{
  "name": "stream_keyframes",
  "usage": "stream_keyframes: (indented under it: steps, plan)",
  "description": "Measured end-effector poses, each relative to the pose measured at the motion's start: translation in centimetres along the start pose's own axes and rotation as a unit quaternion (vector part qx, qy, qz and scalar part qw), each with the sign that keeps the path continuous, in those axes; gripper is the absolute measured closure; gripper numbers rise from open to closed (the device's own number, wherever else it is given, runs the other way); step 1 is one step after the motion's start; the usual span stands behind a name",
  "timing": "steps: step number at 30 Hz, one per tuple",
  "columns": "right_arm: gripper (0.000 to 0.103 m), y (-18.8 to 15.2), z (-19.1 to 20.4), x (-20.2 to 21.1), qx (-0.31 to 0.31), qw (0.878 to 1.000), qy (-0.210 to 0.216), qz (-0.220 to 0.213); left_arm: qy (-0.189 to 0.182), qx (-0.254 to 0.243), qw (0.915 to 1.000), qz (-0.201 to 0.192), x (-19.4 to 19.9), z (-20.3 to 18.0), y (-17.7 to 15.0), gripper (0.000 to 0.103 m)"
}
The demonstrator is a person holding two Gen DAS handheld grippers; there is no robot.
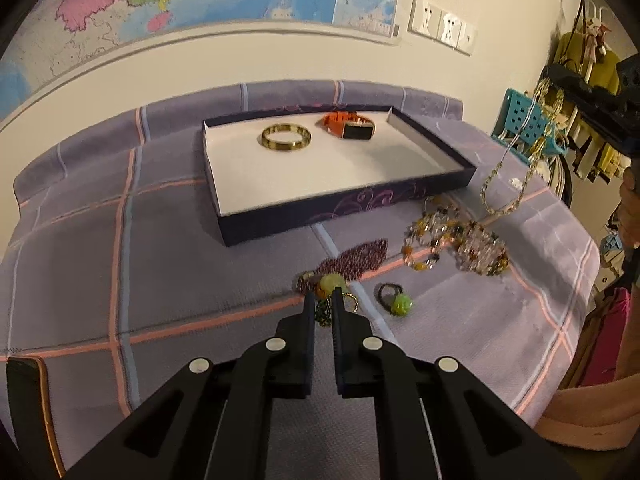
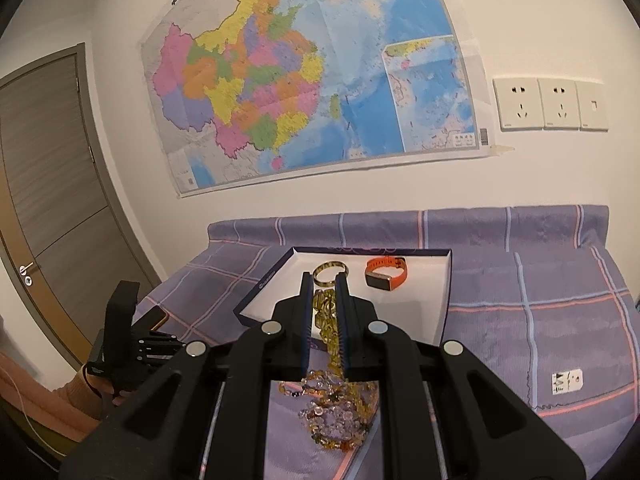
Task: Organize jewelry
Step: 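Lift the yellow necklace with the right tool while the left tool grasps the small gold ring, then carry the necklace in the right tool and ring in the left tool over the box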
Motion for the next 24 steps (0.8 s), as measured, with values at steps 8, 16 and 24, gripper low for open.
stream_keyframes:
  steps: [8, 16, 24]
  plan:
    - [0.092, 2.4, 0.8, -0.3, 0.013, 1.0, 0.01, -0.019, -0.001, 0.005, 0.9995, -0.031, 0.8, 0.3, 3.3, 0.097]
    - [0.092, 4.5, 0.6, -2.4, 0.013, 0.999, 0.016, -0.025, 0.017, -0.007, 0.9984, -0.054, 0.3, 0.5, 6.6, 0.097]
    - [0.092, 5.5, -0.2, -6.0, 0.009, 1.0, 0.012, -0.013, 0.021, -0.005, 0.9984, -0.053, -1.5, 1.3, 8.7, 0.097]
Point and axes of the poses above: each gripper's, at about its wrist camera, not at the fingertips, and x roughly against the way its jaws point, z to its left, y to its top, the point moved 5 cm from there along -x, roughly the way its jaws point, and after that the axes turned 9 degrees about -z, right-handed, at the moved point
